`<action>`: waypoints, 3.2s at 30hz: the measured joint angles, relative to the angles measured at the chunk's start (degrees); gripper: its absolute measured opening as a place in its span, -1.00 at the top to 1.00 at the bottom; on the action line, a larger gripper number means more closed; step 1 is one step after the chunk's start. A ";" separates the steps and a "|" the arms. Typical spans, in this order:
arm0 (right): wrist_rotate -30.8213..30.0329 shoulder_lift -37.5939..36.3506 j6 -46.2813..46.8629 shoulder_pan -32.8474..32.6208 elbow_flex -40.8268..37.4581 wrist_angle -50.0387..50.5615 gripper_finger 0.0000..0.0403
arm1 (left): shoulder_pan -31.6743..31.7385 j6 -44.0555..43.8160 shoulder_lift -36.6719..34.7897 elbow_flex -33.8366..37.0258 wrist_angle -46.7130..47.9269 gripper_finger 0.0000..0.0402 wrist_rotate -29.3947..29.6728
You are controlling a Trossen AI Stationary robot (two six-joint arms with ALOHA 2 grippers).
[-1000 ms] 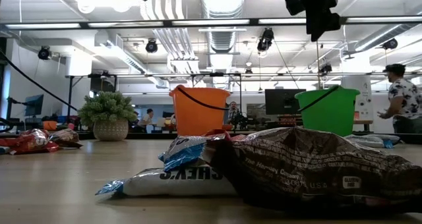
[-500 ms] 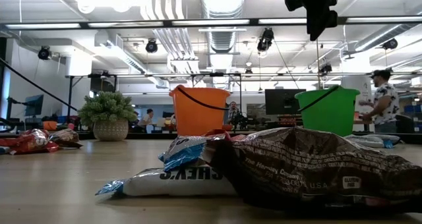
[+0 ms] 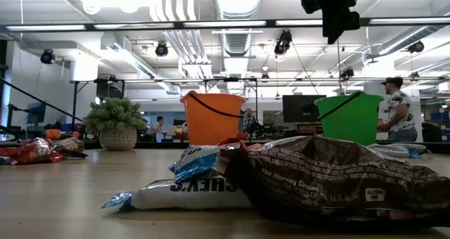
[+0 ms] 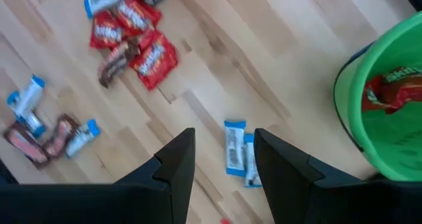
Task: Sort candy
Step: Put the brown chocolate into the black bucket
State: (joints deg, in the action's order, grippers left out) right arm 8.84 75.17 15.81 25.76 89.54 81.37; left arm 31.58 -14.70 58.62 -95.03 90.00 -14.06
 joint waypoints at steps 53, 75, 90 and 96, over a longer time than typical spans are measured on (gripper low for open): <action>0.59 -1.63 11.27 -0.02 0.02 8.67 0.27 | -7.93 36.37 10.82 26.28 -1.63 0.08 8.83; 0.59 -1.63 13.74 -0.04 0.02 8.64 0.27 | -10.22 40.14 10.66 46.20 -23.27 0.08 5.97; 0.57 -1.63 17.22 -0.03 0.04 8.28 0.27 | -10.22 44.23 12.06 55.12 -31.88 0.08 5.95; 0.58 -1.63 17.40 -0.04 0.04 8.20 0.27 | -10.22 45.59 14.37 53.85 -34.01 0.08 5.92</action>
State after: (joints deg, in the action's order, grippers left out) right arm 9.42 73.54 33.20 25.71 89.58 89.57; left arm 21.36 30.90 73.00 -41.18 55.99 -8.14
